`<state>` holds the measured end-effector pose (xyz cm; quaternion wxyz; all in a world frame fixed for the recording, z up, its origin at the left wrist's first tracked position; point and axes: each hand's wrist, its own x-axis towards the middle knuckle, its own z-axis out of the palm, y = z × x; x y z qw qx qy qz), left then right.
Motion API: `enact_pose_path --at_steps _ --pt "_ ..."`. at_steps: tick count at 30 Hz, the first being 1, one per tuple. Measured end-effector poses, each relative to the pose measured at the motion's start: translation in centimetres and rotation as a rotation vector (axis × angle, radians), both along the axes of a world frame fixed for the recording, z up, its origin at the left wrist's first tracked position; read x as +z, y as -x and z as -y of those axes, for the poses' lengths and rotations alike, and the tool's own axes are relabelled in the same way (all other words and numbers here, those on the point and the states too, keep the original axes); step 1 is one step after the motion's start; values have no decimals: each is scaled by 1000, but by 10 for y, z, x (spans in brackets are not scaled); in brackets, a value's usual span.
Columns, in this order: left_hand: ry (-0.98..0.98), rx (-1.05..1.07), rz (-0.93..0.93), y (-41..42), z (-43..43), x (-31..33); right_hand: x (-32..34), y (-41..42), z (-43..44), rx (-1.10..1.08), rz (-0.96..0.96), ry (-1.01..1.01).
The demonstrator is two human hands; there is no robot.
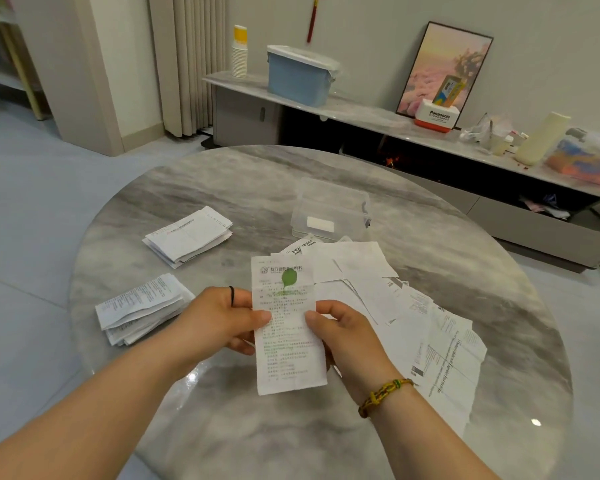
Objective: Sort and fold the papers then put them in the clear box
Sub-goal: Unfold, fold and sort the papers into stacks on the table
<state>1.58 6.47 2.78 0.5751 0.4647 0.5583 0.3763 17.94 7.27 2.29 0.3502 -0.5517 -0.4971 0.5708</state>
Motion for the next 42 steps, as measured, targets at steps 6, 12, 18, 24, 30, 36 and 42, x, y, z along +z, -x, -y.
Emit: enact_pose_path --at_steps 6,12,18,24,30,36,42 --pt "47 49 235 1 0 3 -1 -2 -4 7 -138 50" --pt "17 12 98 2 -2 0 -3 -3 -12 -87 -258 153" --pt "-85 106 -155 3 -6 -11 -9 -7 -8 127 -16 158" --pt "-99 -13 -308 7 -5 -14 -16 -1 -10 111 194 69" --pt "-144 2 -631 19 -5 -21 -19 12 -33 27 206 -3" --pt "-231 -200 -972 28 -5 -25 -27 50 -71 38 272 -29" --pt "-208 -384 -1128 34 -9 -36 -37 77 -88 104 494 -110"
